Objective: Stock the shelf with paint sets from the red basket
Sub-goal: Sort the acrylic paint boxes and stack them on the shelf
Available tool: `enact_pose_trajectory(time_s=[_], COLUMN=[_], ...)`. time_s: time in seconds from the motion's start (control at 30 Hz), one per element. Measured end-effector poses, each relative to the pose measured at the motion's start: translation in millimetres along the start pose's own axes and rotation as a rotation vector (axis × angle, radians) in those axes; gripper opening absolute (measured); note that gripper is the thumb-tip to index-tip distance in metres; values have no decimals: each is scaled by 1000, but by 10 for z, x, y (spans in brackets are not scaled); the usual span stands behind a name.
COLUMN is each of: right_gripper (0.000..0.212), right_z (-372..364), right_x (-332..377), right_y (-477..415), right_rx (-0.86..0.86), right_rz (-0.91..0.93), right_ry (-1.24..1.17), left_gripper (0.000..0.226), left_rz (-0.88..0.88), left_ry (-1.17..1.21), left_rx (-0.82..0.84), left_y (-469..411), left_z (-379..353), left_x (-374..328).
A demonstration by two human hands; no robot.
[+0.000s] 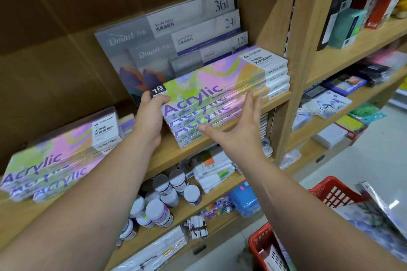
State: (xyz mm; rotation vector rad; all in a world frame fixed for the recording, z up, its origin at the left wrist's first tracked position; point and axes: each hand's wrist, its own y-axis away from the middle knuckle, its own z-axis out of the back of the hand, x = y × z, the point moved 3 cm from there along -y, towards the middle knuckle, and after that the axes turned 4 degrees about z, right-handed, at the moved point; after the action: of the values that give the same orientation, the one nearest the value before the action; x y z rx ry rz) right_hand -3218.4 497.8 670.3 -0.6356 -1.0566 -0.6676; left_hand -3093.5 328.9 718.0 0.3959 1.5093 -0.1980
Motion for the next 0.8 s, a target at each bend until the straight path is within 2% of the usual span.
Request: enact_pose_trajectory(time_s=[0.2,0.3,0.43,0.53,0.8], right_gripper=[153,156,161,167,170], right_z=[-157,-198,-206,-198,-220], right_x=[140,125,114,44,35], right_y=[-10,16,62,146,152], right_rx=[-17,-45,-11,48,18], right_rz=[10,6,27,95,52], right_ry=[38,21,17,111,201], left_gripper=[38,30,13,6,11], left_rz=[-20,-24,-18,-11,-85], left_ry=[-58,-70,91,169,-89], left_rx=[1,6,9,-9,54], left_y=[-12,-19,-35,-13,-13], left_z=[46,79,1,-32,88], left_x=[18,51,137,178,102])
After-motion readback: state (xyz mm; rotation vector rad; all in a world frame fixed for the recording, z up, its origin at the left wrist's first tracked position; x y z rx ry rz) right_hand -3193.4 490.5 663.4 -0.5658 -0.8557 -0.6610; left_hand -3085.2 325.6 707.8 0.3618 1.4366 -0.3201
